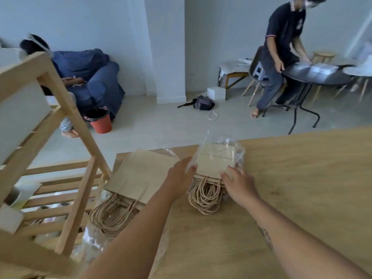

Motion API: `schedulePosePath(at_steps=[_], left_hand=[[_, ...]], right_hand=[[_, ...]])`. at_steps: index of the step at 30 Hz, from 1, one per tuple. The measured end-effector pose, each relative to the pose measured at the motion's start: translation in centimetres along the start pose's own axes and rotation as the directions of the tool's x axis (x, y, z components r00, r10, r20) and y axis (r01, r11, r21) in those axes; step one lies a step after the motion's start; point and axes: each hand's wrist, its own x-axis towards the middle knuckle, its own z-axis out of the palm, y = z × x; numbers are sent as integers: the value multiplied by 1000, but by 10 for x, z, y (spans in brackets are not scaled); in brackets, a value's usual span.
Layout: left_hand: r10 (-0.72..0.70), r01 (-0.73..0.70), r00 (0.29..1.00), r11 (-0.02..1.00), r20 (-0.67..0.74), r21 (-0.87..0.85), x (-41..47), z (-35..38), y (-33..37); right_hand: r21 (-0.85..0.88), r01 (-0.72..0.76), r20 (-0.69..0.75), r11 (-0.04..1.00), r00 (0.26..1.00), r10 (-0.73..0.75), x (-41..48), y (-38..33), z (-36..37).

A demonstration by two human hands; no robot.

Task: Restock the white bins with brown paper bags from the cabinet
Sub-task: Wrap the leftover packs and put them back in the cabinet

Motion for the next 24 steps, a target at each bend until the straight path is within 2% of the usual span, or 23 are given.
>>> schedulePosePath(at_steps=[4,6,9,12,14,17,20,22,24], left_hand=[[-53,53,999,998,3,-43,29,18,2],[-80,79,997,995,-8,-56,37,25,5],[-122,122,992,992,-24,7,40,35,2],[-191,193,978,981,-86,13,42,49,-5],[-320,313,947,943,-44,-116,37,53,-5],[-410,414,908,848,84,-332,29,61,-7],[-456,467,882,823,115,-322,14,70,-6],[-468,469,880,826,84,-314,3,84,-11],[-466,451,883,800,64,-396,-13,94,-6]], right_hand=[[273,-158,14,949,987,161,-5,9,9],[432,-247,46,867,966,253,-4,7,8],[611,-306,148,730,950,275,-1,5,5],[640,-285,134,714,956,261,3,7,3],[653,-275,123,706,958,259,3,7,4],[678,-291,135,675,952,275,3,12,6],[673,-279,92,685,951,296,-1,23,6],[670,-271,76,691,951,300,-8,32,6],[690,-263,82,675,954,288,-16,42,5]])
